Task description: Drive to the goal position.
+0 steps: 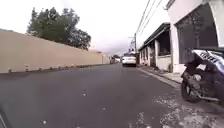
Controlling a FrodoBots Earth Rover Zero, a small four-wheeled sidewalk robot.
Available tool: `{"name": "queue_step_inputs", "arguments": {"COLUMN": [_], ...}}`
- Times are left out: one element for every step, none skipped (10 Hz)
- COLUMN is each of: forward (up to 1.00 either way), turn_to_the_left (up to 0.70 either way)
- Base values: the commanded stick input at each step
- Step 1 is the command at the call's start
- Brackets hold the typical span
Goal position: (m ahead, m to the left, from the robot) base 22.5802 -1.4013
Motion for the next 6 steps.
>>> {"name": "queue_step_inputs", "arguments": {"forward": [1.00, 1.00, 1.00, 1.00, 1.00, 1.00], "turn_to_the_left": [0.00, 0.00, 0.00, 0.00, 0.00, 0.00]}}
